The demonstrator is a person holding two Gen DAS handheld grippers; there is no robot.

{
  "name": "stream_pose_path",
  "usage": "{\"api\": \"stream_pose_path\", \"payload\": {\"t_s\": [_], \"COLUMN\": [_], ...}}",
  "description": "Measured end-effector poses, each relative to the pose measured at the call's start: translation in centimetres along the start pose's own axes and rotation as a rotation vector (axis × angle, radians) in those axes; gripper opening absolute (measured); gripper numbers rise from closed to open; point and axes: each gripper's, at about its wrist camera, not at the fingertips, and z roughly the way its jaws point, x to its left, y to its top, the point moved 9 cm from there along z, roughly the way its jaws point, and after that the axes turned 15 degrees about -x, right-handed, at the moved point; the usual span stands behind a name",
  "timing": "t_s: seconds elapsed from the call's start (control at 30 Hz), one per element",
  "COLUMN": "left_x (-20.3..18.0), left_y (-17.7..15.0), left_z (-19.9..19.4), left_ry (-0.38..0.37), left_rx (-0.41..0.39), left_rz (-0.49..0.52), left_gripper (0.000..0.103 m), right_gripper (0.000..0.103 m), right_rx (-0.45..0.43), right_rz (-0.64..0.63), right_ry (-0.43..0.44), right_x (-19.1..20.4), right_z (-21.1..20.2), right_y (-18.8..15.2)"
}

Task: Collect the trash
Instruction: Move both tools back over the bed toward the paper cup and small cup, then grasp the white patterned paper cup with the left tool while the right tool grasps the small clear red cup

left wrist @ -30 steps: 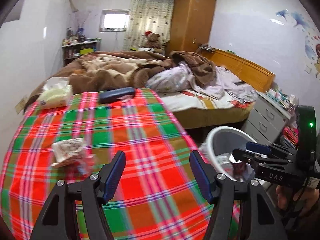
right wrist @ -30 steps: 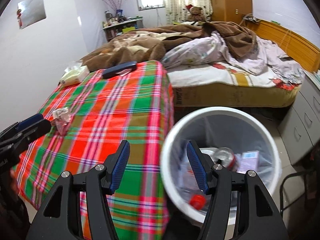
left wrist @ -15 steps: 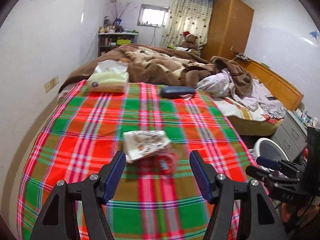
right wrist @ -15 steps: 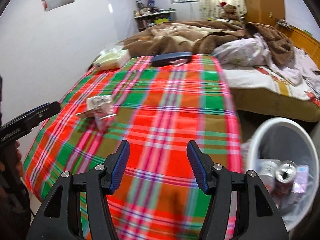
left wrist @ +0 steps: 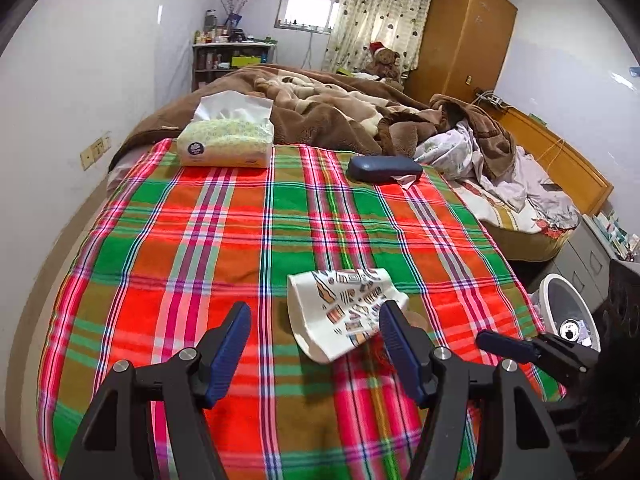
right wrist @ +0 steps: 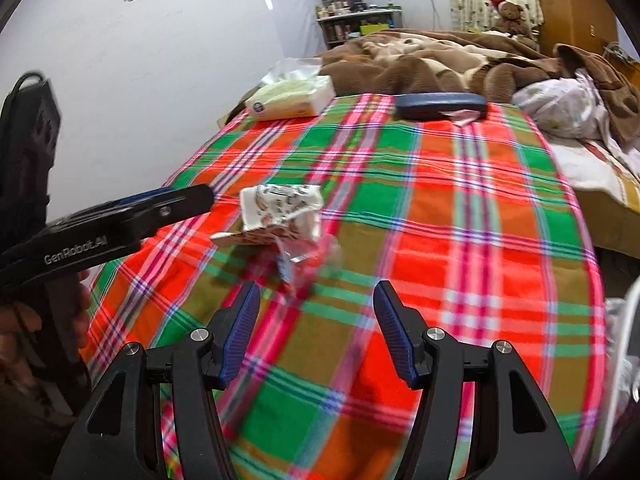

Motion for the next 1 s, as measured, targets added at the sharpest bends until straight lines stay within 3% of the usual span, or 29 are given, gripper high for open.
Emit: {"api": "stream_pose_path", "payload": {"t_s": [0.43,0.57,0.7,0.77,1.0], "left_x": [-0.1,-0.2,-0.8,-1.2,-3.5], "left_y": [0.8,0.2,-0.8,-1.4,-3.1], "left_z": [5.1,6.3,6.6,6.7,5.5], "left_ry": [-0.097,-0.095,-0.132,-0.142,-0.23], "left_rx": [0.056,0.082,0.112,0.132,0.169], "left_rz": [0.033,0.054,0.054,0.053,0.071], "left_gripper": [0.066,0.066,0.066,0.066,0.066], "right_gripper": [0.063,0.042,0.029,0.011,0.008], "right_rx": [0.066,0.066,0.066,0.063,0.053], "right_rz": [0.016,0.018,0.016,0.011,0.045], "right_ry": [-0.069,-0.07,-0.074,-0.086,-0.129], "right_x": [-1.5,-2.2,-2.9,-3.4,-5.8], "right_z": [3.3,2.9,2.7,2.7,2.0], "right_y": [-0.7,-0.5,-0.5,-0.3,-0.2]}}
